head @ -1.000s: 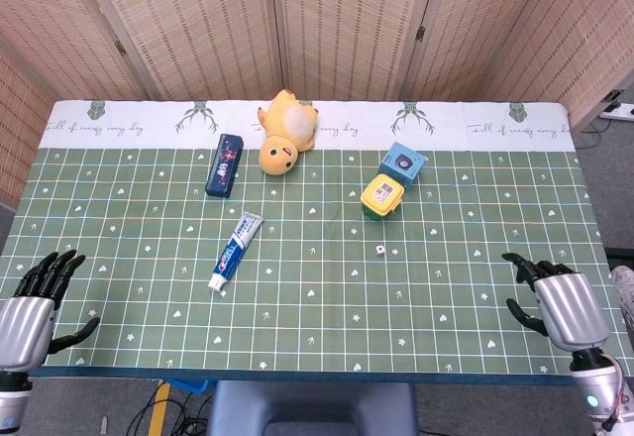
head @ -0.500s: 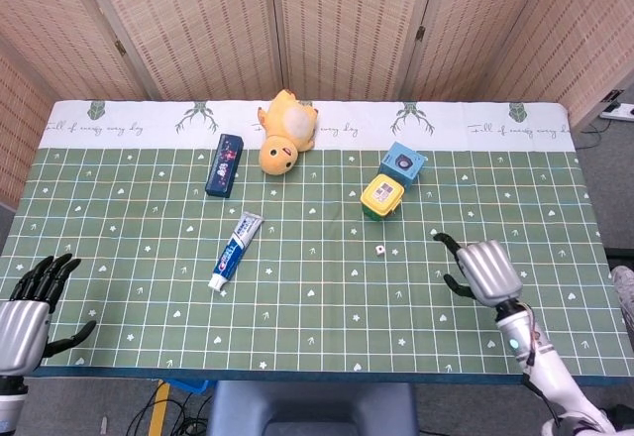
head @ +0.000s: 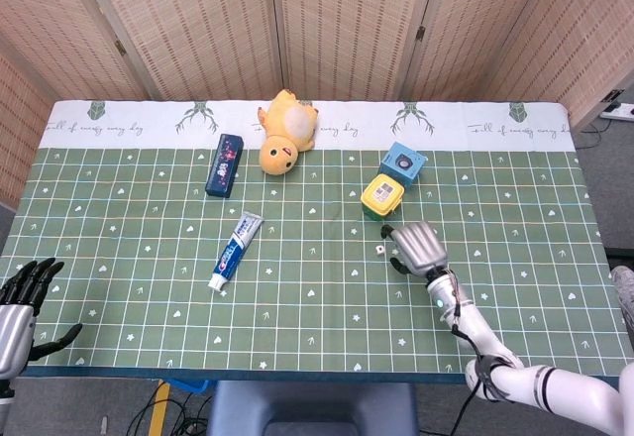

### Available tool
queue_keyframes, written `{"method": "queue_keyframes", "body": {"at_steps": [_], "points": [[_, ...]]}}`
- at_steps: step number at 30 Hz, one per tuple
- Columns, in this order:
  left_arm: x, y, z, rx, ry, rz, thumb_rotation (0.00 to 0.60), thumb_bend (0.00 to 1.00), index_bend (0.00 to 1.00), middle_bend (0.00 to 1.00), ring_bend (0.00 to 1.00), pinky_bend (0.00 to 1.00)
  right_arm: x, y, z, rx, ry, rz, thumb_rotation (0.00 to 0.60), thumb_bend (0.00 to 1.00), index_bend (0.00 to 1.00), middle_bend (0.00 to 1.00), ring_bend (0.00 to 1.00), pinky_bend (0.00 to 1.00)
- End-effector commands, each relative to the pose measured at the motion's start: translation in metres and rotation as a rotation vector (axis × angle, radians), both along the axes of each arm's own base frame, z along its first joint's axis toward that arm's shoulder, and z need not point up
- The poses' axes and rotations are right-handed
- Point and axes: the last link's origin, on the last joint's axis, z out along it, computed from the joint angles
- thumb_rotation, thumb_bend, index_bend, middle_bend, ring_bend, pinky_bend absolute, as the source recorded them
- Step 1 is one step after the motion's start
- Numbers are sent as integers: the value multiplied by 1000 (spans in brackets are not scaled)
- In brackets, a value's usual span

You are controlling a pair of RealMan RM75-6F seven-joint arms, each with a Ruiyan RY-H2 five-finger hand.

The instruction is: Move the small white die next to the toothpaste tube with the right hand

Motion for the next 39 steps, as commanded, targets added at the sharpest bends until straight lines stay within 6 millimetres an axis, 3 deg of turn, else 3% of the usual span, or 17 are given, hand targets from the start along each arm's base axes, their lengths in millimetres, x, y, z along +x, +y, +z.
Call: {"method": "queue_keyframes", "body": {"at_steps": [1,15,24,39], "points": [[-1,0,1,0,0,3,600,205,128,114,90,183,5,-8,-12,21,9,-12,600,252,393,1000,1000,1000],[-4,1,2,2,2,9,600,204,128,114,90,183,7,-19,-31,50,48,-39,600,257,465,1000,1000,1000],[-5,2,2,1,4,14,600,204,128,114,90,183,3,-23,-34,50,53,-56,600,260,487,1000,1000,1000],[-8,3,0,-2,4,25,600,205,128,114,90,183,8,-21,-33,54,5,-43,600,294,605,1000,1000,1000]]}}
